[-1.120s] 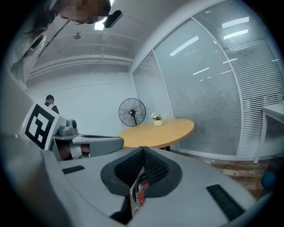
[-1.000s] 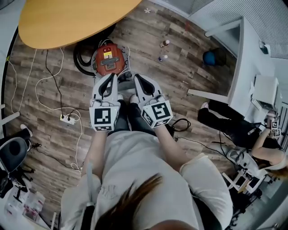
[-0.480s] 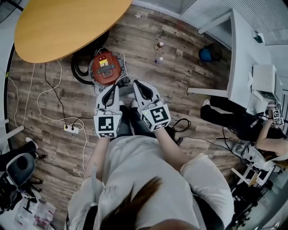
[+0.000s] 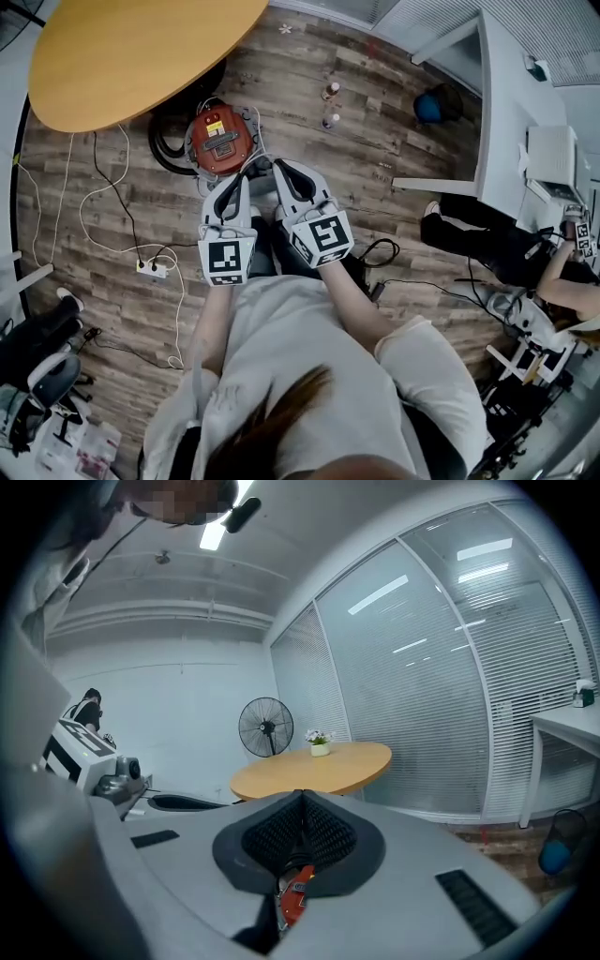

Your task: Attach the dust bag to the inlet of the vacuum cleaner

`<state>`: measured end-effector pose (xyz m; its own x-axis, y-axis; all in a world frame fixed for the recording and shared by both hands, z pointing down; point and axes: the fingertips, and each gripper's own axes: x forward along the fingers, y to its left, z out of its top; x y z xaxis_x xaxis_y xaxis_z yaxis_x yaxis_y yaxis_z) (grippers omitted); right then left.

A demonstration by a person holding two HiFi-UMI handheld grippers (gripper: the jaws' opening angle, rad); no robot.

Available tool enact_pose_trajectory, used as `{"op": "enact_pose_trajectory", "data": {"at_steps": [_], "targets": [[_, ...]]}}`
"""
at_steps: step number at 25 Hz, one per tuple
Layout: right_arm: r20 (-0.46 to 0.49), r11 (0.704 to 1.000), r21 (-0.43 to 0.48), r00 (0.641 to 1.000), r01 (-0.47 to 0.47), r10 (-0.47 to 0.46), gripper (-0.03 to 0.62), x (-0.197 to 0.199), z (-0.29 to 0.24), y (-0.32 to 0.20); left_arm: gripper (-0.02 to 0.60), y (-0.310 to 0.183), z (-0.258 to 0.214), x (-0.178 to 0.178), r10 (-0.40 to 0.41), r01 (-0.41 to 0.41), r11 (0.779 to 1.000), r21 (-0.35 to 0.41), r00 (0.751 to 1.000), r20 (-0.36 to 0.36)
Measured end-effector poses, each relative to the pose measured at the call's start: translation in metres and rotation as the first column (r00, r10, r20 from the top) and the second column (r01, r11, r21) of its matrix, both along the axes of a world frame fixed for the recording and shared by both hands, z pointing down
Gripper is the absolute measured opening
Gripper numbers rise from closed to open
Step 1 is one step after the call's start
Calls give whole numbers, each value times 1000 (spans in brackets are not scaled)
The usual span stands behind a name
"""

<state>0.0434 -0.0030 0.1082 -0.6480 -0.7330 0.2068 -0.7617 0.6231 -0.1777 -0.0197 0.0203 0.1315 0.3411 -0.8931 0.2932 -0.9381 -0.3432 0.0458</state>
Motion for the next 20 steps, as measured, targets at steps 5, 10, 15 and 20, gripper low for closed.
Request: {"op": "enact_pose_trajectory", "data": {"at_steps": [5, 10, 15, 20], "targets": [[-3, 1000, -19, 1000, -3, 3, 3, -1, 6, 2, 17, -2, 4, -8, -45, 44, 999, -32, 998, -47], [7, 999, -51, 1000, -20, 21, 4, 1, 13, 4, 17, -6, 5, -7, -47, 45, 998, -31, 997, -53], [7, 998, -48, 1000, -28, 29, 3, 1, 11, 4, 17, -7, 3, -9, -51, 50, 999, -17, 997, -65], [5, 999, -31, 1000, -29, 29, 3, -2, 12, -2, 17, -11, 1, -6, -31, 33, 999, 24, 998, -56]]}}
